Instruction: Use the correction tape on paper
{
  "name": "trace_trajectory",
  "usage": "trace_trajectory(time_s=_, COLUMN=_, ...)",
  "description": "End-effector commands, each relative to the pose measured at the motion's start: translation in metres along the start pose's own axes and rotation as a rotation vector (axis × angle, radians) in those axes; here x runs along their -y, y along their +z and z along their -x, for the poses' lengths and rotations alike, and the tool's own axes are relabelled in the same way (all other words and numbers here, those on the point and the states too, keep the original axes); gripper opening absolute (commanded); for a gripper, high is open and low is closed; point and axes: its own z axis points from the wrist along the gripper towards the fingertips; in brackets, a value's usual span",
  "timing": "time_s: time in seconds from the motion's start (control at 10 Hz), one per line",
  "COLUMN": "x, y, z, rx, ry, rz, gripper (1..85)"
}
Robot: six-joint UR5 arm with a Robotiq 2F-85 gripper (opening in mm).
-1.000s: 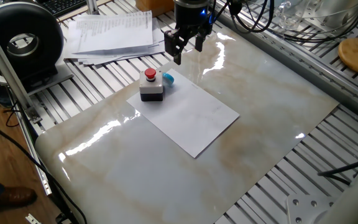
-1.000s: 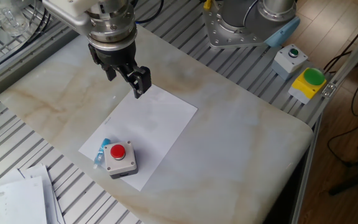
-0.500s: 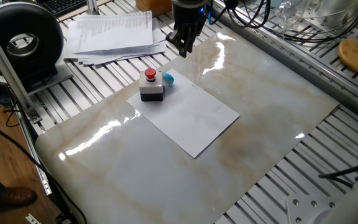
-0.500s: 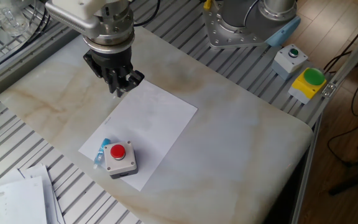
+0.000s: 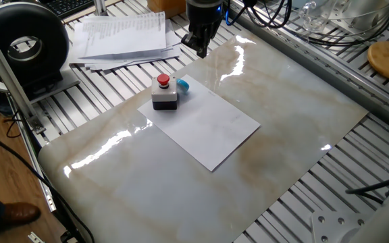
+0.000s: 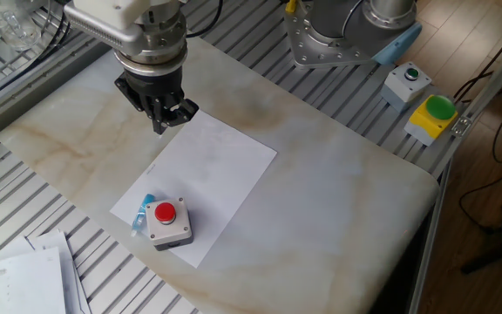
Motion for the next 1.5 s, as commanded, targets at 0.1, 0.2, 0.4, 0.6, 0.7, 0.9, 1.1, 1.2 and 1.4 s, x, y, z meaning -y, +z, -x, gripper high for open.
trace_trajectory(time_s=0.1, x=-0.0023, y=-0.0011, z=0.0010, rx=0.004, ry=0.002, rz=0.013, gripper=1.7)
trace_trajectory(time_s=0.2, x=-0.0027, y=-0.0011, z=0.0011, rx=0.004, ry=0.002, rz=0.014, gripper=1.7)
trace_trajectory(time_s=0.4, x=-0.0028, y=-0.0011, z=0.0007, rx=0.002, ry=0.002, rz=0.014, gripper=1.7)
trace_trajectory(time_s=0.6, x=-0.0028, y=-0.0010, z=0.0007, rx=0.002, ry=0.002, rz=0.014, gripper=1.7)
trace_trajectory(time_s=0.7, x=-0.0028, y=-0.0010, z=0.0007, rx=0.002, ry=0.002, rz=0.014, gripper=1.7)
trace_trajectory(time_s=0.9, x=-0.0028, y=-0.0010, z=0.0008, rx=0.002, ry=0.003, rz=0.014, gripper=1.7)
trace_trajectory(time_s=1.1, x=-0.0035, y=-0.0010, z=0.0009, rx=0.003, ry=0.003, rz=0.018, gripper=1.7)
trace_trajectory(time_s=1.2, x=-0.0060, y=-0.0007, z=0.0016, rx=0.007, ry=0.009, rz=0.029, gripper=1.7)
trace_trajectory(time_s=1.4, x=-0.0092, y=-0.0005, z=0.0026, rx=0.009, ry=0.013, rz=0.041, gripper=1.7)
